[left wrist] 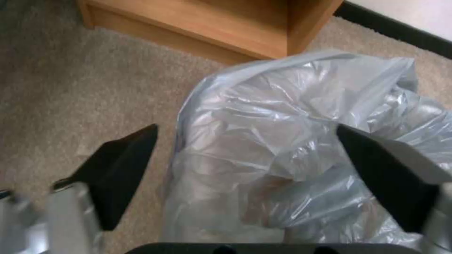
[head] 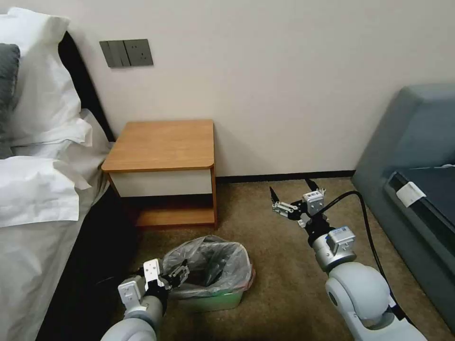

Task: Pick up the garbage bag from the table and place it over the trash can.

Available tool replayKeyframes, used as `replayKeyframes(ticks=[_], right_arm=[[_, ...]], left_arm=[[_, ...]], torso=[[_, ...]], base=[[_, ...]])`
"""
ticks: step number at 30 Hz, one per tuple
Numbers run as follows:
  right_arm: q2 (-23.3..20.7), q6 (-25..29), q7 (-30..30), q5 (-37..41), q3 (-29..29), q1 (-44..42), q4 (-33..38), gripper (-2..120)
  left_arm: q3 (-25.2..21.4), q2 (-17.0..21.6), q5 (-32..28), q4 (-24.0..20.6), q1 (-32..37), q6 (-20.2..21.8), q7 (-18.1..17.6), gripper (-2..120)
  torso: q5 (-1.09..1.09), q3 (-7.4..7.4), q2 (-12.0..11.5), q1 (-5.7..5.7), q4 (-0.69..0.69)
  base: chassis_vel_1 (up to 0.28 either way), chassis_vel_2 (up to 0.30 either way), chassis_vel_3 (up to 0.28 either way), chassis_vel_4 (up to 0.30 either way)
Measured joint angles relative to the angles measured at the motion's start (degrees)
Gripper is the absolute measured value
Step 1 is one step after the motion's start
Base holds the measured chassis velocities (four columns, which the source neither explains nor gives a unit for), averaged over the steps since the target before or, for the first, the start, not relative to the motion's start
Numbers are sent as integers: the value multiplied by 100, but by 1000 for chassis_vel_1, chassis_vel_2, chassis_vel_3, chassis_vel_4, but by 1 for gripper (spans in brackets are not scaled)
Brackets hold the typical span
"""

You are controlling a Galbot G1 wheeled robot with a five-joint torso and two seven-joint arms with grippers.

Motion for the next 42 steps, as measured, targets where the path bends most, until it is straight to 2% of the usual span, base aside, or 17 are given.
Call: replayKeyframes(ticks=[10,14,16,17,20,21,23,24,25,27,29,35,37,42], right_arm=[[-9,-37,32,123,122,-27,30,100],[0,-37,39,154,197,-123,106,100],[8,-7,30,212,294,-284,186,100],[8,-7,30,212,294,-284,186,100],[112,293,8,250,440,-599,177,100],[112,293,8,250,440,-599,177,100],[297,626,-23,246,536,-920,125,100],[384,774,-51,243,578,-1053,111,100],[384,774,-51,243,578,-1053,111,100],[576,1133,-115,179,676,-1347,50,100],[767,1458,-172,71,807,-1577,14,100],[955,1752,-323,-47,1083,-1883,68,100],[986,1796,-420,10,1225,-2007,134,100],[1084,1862,-593,134,1458,-2199,234,100]], left_arm=[[-296,104,-7,-215,16,114,22,100],[-409,121,291,-258,46,34,188,100],[-494,117,866,-190,85,-474,510,100],[-494,117,866,-190,85,-474,510,100],[-555,115,1967,186,125,-1683,1050,100],[-555,115,1967,186,125,-1683,1050,100],[-576,94,2610,522,132,-2629,1465,100],[-579,67,2765,637,134,-2967,1606,100],[-579,67,2765,637,134,-2967,1606,100],[-607,-17,2922,795,163,-3551,1856,100],[-636,-124,2929,860,252,-3916,2129,100],[-913,-298,2787,877,574,-4311,2415,100],[-1200,-379,2512,718,791,-4351,2438,100],[-1480,-486,2334,390,1107,-4323,2483,100]], torso=[[0,0,0,0,0],[0,0,0,0,0],[1,0,0,0,0],[1,0,0,0,0],[1,0,0,0,0],[1,0,0,0,0],[1,0,0,0,0],[0,-1,0,0,0],[0,-1,0,0,0],[0,0,0,0,0],[0,-1,0,0,0],[0,-1,0,0,0],[1,0,0,0,0],[1,-1,1,0,1]], base=[[0,0,0,0],[0,0,0,0],[0,0,0,0],[0,0,0,0],[0,0,0,0],[0,0,0,0],[0,0,0,0],[0,0,0,0],[0,0,0,0],[0,0,0,0],[0,0,0,0],[0,0,0,0],[0,0,0,0],[0,0,0,0]])
